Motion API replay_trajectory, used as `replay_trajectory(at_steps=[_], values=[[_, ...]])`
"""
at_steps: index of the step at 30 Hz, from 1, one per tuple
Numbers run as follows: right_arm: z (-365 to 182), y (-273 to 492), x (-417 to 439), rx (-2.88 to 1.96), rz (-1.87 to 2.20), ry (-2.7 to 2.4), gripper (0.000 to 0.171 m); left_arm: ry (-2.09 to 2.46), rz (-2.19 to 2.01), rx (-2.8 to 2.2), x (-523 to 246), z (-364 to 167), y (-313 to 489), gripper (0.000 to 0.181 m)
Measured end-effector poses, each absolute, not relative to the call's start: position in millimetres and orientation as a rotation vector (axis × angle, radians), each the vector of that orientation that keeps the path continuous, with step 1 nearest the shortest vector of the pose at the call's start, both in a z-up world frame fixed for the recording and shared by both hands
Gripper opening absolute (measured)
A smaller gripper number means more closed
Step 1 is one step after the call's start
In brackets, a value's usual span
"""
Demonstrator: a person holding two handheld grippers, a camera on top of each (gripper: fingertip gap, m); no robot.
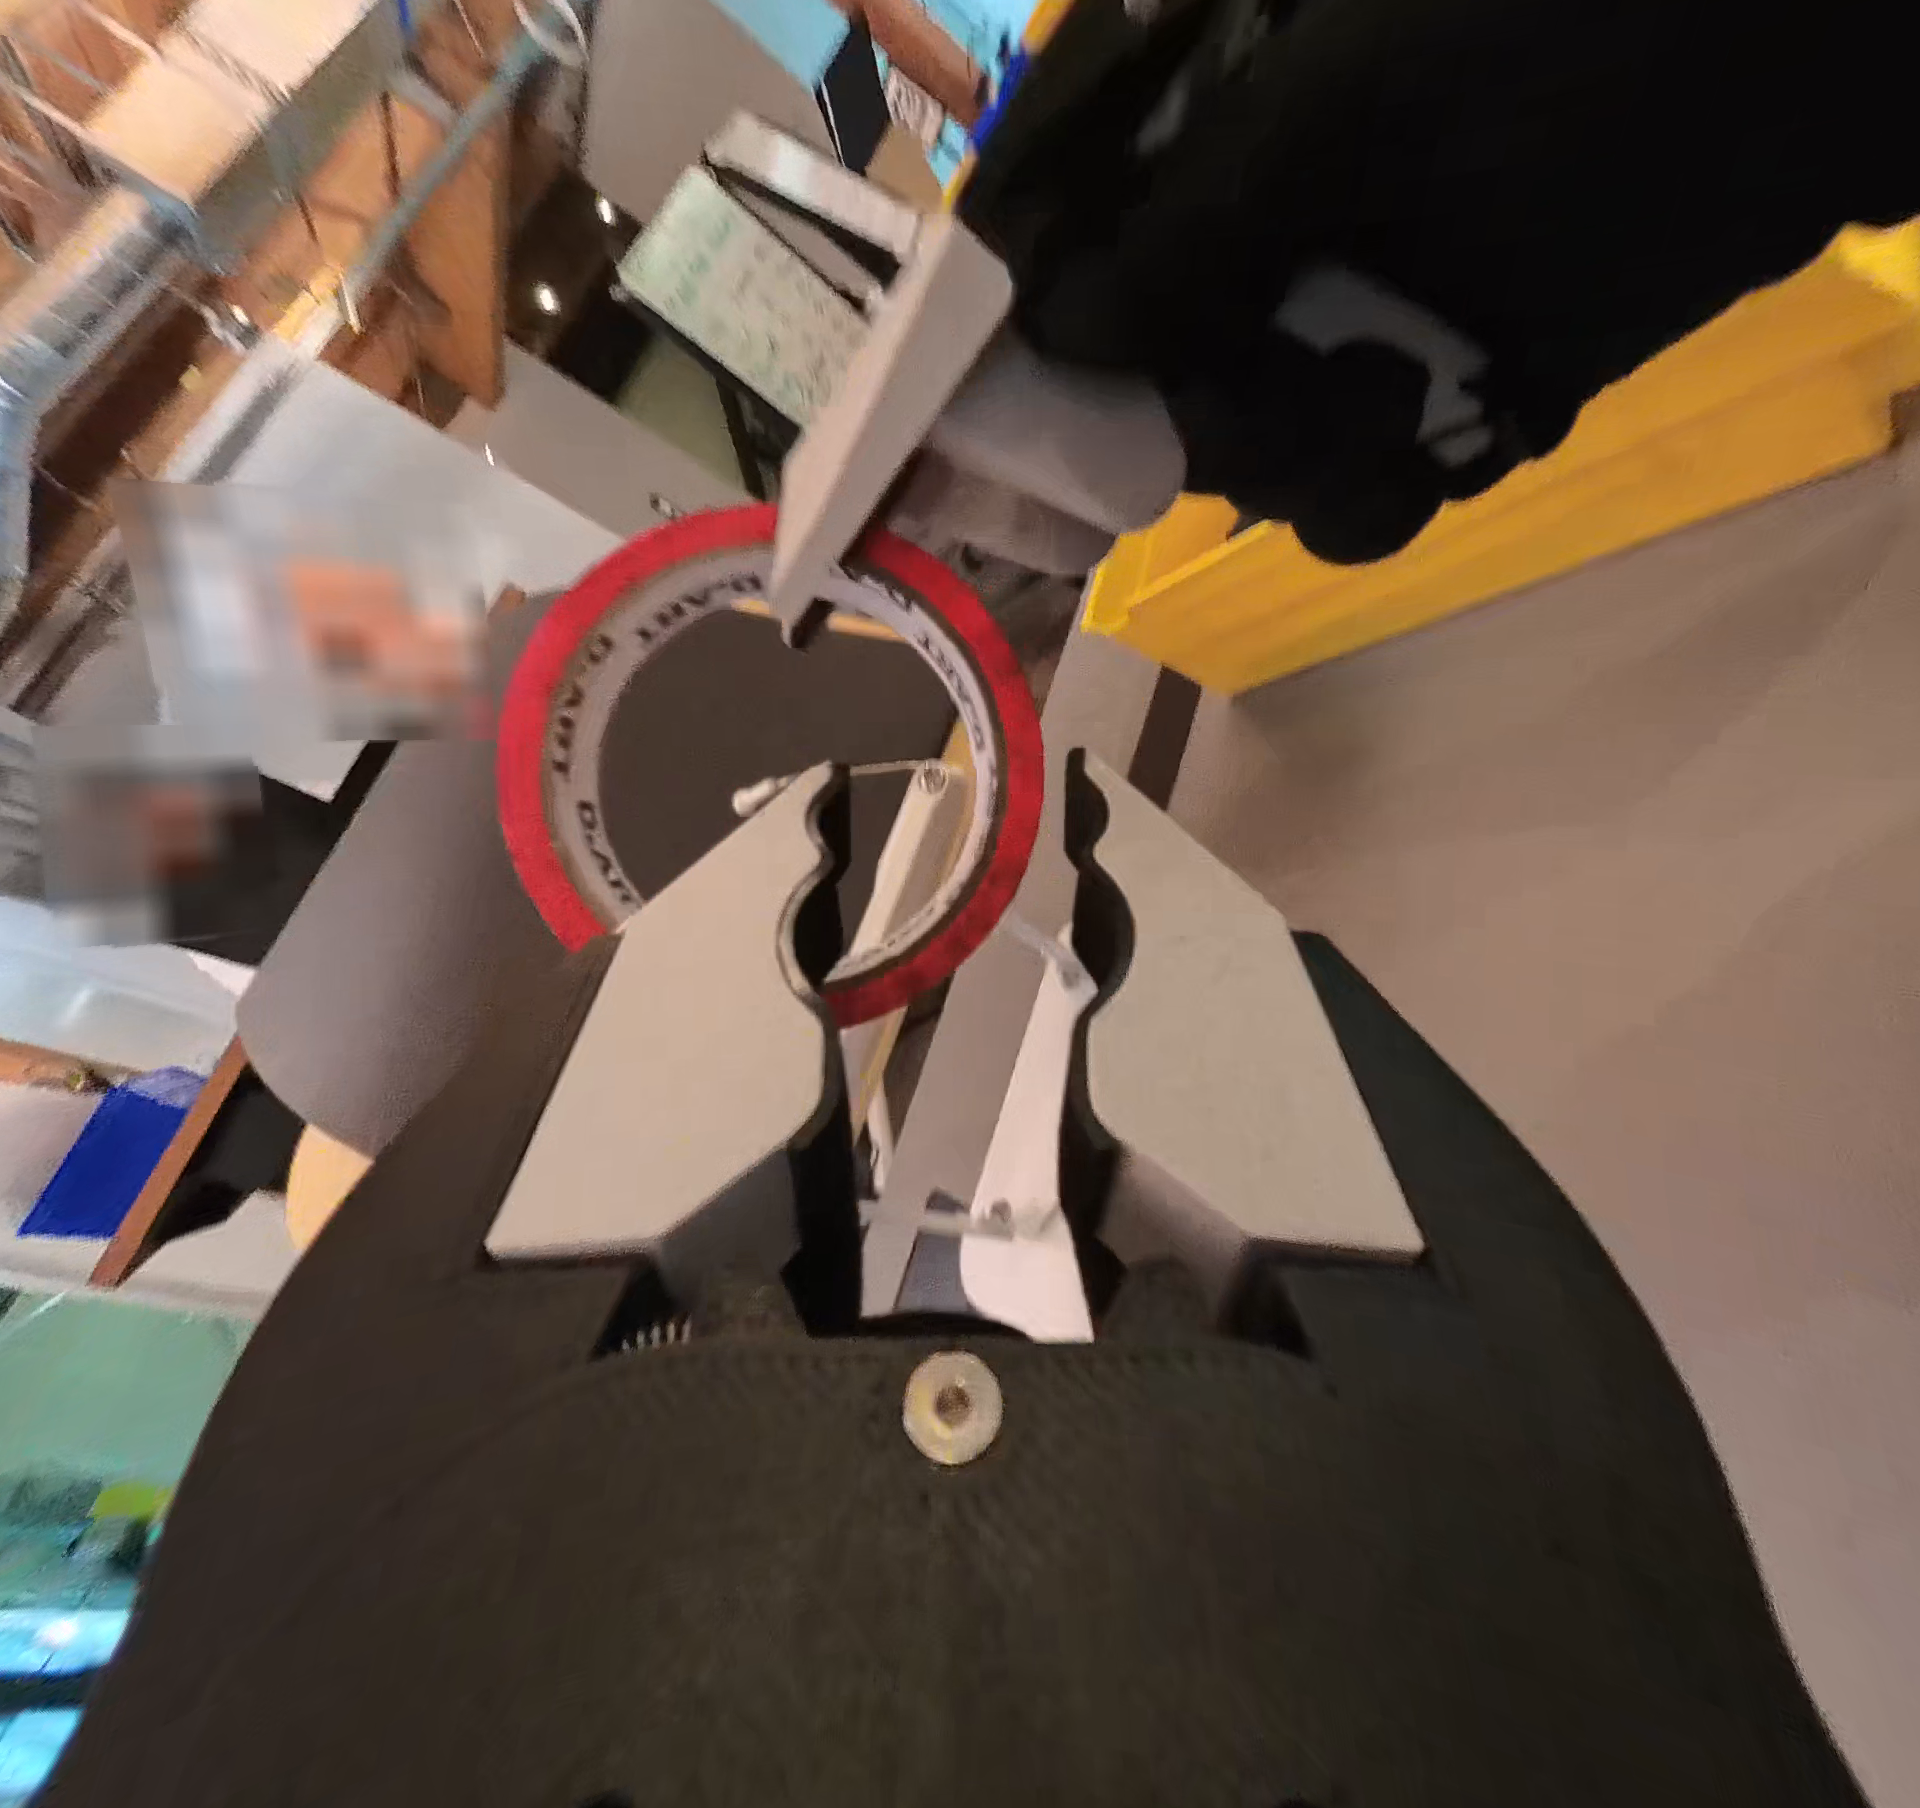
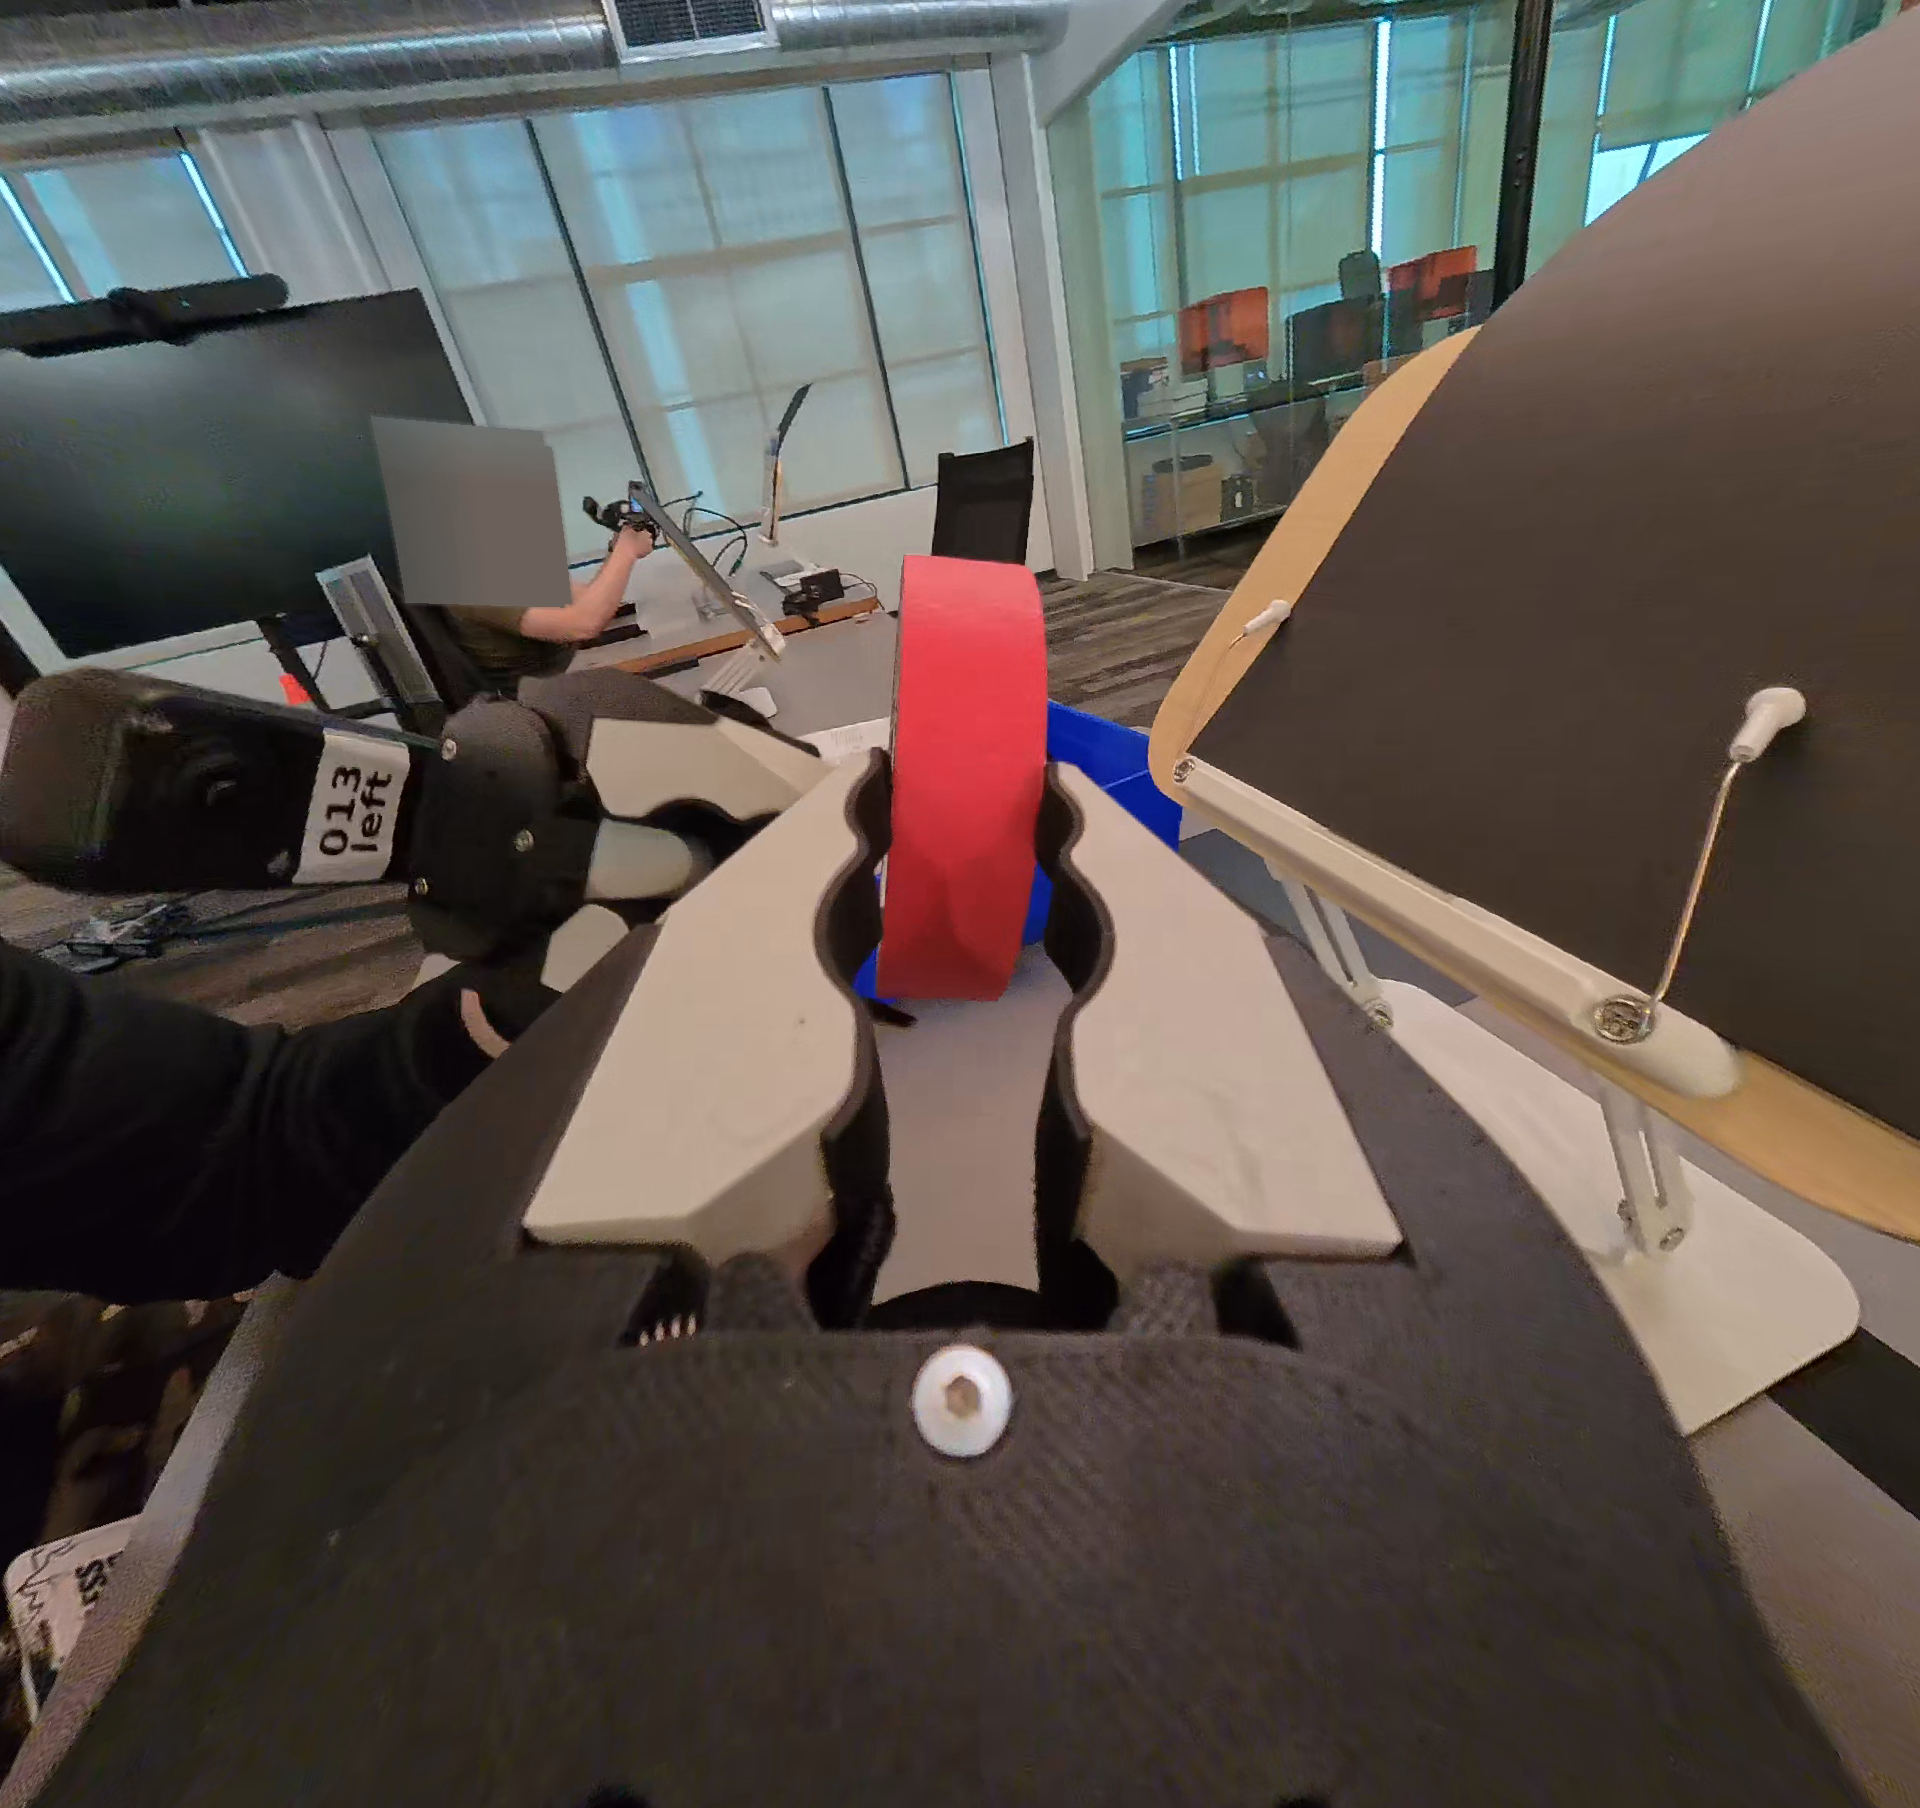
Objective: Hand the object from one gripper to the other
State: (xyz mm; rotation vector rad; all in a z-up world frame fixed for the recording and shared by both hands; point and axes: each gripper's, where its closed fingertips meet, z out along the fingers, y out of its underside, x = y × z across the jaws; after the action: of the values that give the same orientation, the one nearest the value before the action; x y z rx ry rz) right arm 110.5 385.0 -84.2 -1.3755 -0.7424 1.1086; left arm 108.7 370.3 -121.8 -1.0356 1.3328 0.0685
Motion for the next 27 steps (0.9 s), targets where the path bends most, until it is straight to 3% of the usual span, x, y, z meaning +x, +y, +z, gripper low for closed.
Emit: replay_trajectory(at_steps=[7,10,12,18,22,27], values=[[-83.0,383.1,105.5,-1.379,1.096,-0.737,0.026,1.384,0.182,-1.094,112.0,-145.0,382.4,0.01],[-82.5,382.7,105.0,-1.37,1.063,-0.75,0.026,1.391,0.153,-1.092,114.2,-145.6,379.3,0.009],[-83.0,383.4,105.1,-1.375,1.016,-0.776,0.044,1.415,0.079,-1.114,116.1,-147.3,374.2,0.008],[-67.4,377.3,125.0,-1.203,0.562,-0.958,0.049,1.39,-0.351,-1.273,111.2,-138.8,360.7,0.008],[-74.0,378.9,131.9,-1.083,-0.033,-1.147,0.05,1.275,-0.813,-1.331,102.1,-113.1,347.4,0.008],[-68.3,376.8,118.9,-0.897,-0.336,-1.139,0.052,1.157,-1.46,-1.29,90.9,-85.4,325.1,0.008]])
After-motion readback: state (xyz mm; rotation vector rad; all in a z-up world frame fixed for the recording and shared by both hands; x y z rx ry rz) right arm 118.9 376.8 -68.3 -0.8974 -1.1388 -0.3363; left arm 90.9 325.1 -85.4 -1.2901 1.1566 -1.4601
